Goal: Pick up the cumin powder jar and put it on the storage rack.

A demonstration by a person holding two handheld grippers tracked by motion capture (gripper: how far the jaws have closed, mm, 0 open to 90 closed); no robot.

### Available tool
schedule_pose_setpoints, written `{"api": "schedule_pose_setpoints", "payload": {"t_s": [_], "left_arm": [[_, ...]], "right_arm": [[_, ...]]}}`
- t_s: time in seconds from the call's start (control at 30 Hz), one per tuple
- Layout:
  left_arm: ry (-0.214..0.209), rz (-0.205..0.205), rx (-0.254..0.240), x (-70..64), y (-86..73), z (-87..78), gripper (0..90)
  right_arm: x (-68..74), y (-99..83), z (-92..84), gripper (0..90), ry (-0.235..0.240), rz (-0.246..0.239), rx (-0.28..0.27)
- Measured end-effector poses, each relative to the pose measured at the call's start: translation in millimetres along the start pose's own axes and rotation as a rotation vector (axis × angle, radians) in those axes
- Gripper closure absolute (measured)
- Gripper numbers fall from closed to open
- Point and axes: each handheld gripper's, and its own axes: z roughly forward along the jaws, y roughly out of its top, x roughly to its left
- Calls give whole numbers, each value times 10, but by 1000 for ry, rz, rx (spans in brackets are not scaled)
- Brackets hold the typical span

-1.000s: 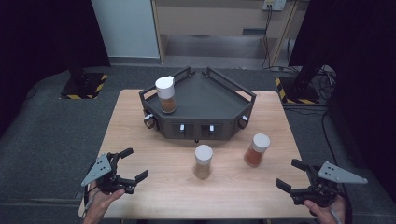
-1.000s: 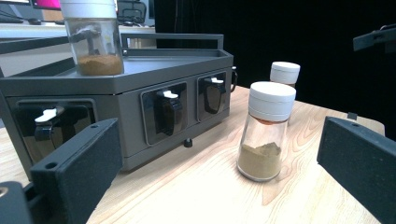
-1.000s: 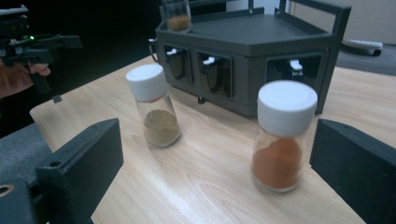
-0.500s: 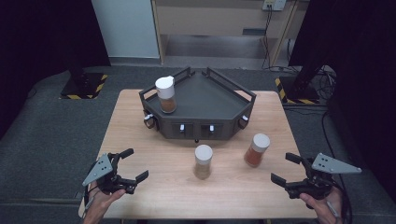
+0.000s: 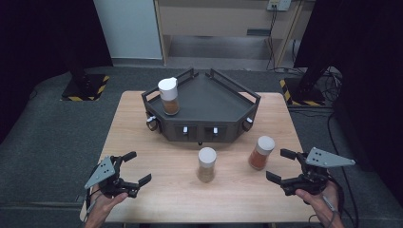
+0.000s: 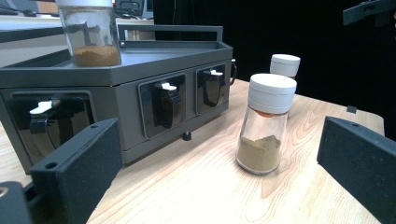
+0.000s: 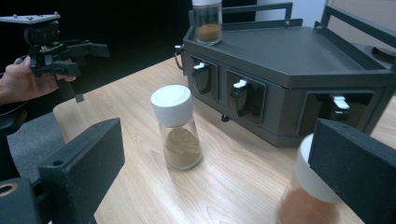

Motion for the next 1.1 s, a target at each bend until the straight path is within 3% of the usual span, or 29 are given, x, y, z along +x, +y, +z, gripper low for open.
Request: {"api": "schedule_pose_setpoints", "payload": {"t_s": [0.43,1.1], "left_arm": [[-7,4,6,2,7,7,0],[-17,10,25,3,23,27,0]], "right_arm": [[10,230,273,45,42,-43,31],[1,390,709,48,107,-77,89]]}}
